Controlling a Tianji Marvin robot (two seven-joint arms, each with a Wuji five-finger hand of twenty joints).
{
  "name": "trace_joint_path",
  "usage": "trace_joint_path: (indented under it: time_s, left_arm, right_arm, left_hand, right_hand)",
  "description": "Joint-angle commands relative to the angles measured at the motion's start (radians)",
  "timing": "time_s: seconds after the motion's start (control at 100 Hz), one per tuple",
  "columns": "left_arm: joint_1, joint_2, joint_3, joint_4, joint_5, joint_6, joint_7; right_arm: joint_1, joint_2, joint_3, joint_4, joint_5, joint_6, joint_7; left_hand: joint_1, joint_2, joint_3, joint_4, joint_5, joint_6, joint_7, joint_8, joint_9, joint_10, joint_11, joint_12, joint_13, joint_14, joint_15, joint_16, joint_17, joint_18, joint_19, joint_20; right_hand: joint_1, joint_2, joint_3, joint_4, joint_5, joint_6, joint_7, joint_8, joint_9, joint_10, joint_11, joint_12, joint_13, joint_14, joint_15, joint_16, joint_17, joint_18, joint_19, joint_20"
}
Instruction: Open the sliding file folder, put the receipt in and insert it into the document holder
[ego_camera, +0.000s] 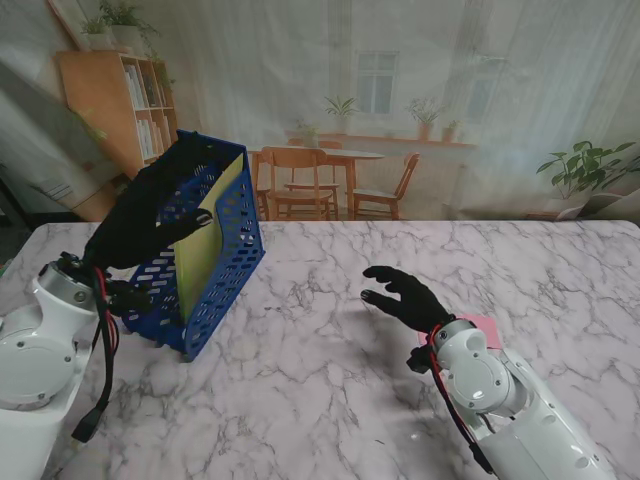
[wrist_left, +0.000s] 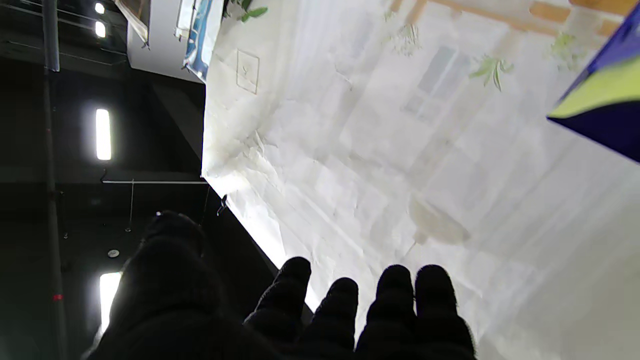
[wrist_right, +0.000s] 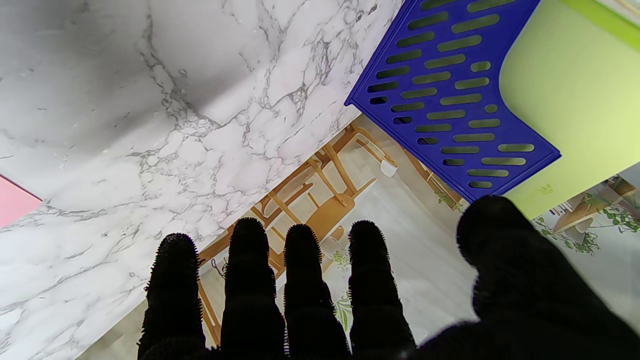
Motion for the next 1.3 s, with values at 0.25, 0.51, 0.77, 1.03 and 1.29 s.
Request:
trace_joint_path:
  time_s: [0.25,0.51,0.77,1.03,1.29]
  left_arm:
    - [0.065,-0.015,-0.042,0.089,0.042,-0.020,0.096]
    - [0.067,-0.029,-0.018,0.186,0.092,0.009,0.178]
    - [0.038,-0.035,0.038,0.275,0.104,0.075,0.213]
    - [0.002,-0.038,0.100,0.345,0.111,0.135,0.235]
    - [-0.034,-0.046,0.139,0.408,0.104,0.175,0.268]
  right_arm:
    - [-0.005,0.002,-0.004,-0.001,-0.002,-0.004,0.005]
    - [-0.006,0.002,-0.005,0.000,-0.009,-0.005,0.001]
    - [-0.005,0.002,-0.009,-0.001,-0.010,0.001,0.003]
    - [-0.002,0.002,-0.014,0.001,-0.010,0.006,0.005]
    - [0.002,0.003,-0.018,0.003,-0.011,0.009,0.007]
  left_hand:
    - [-0.055,-0.137,-0.008,-0.026,-0.085,0.150,-0.058,-0.083,-0.064,0.085,-0.030,-0.066,-0.006,0.013,0.071,-0.021,0.059,-0.053,0.138,0.000]
    - [-0.036,-0.184,0.001,-0.026,-0.084,0.189,-0.023,-0.063,0.035,0.123,0.001,-0.019,0.064,0.036,0.153,-0.003,0.120,-0.049,0.224,0.029]
    - [-0.007,-0.216,0.005,-0.023,-0.051,0.207,-0.005,-0.039,0.087,0.130,0.019,0.030,0.092,0.045,0.179,0.014,0.141,-0.045,0.255,0.040]
    - [0.038,-0.200,0.021,-0.018,-0.024,0.205,-0.006,-0.032,0.094,0.122,0.014,0.044,0.095,0.040,0.181,0.018,0.140,-0.047,0.259,0.040]
    - [0.132,-0.134,0.045,-0.014,-0.011,0.197,-0.004,-0.027,0.111,0.116,0.017,0.051,0.107,0.034,0.185,0.019,0.145,-0.048,0.266,0.042]
  right_hand:
    - [-0.026,0.037,-0.018,-0.021,-0.010,-0.030,-0.010,-0.004,-0.012,-0.022,0.014,0.004,-0.009,0.001,0.047,0.011,-0.007,0.010,-0.002,0.013]
    - [-0.027,0.038,-0.021,-0.021,-0.012,-0.029,-0.011,-0.004,-0.013,-0.023,0.013,0.003,-0.009,0.001,0.047,0.011,-0.006,0.010,-0.003,0.013]
    - [-0.027,0.038,-0.023,-0.021,-0.013,-0.029,-0.012,-0.003,-0.014,-0.022,0.013,0.004,-0.011,0.000,0.046,0.011,-0.009,0.011,-0.006,0.014]
    - [-0.027,0.039,-0.026,-0.021,-0.012,-0.030,-0.012,-0.003,-0.015,-0.022,0.013,0.003,-0.012,0.000,0.044,0.011,-0.010,0.011,-0.008,0.014]
    - [-0.027,0.041,-0.028,-0.021,-0.012,-0.030,-0.013,-0.003,-0.015,-0.022,0.013,0.003,-0.013,0.001,0.043,0.011,-0.009,0.010,-0.009,0.015]
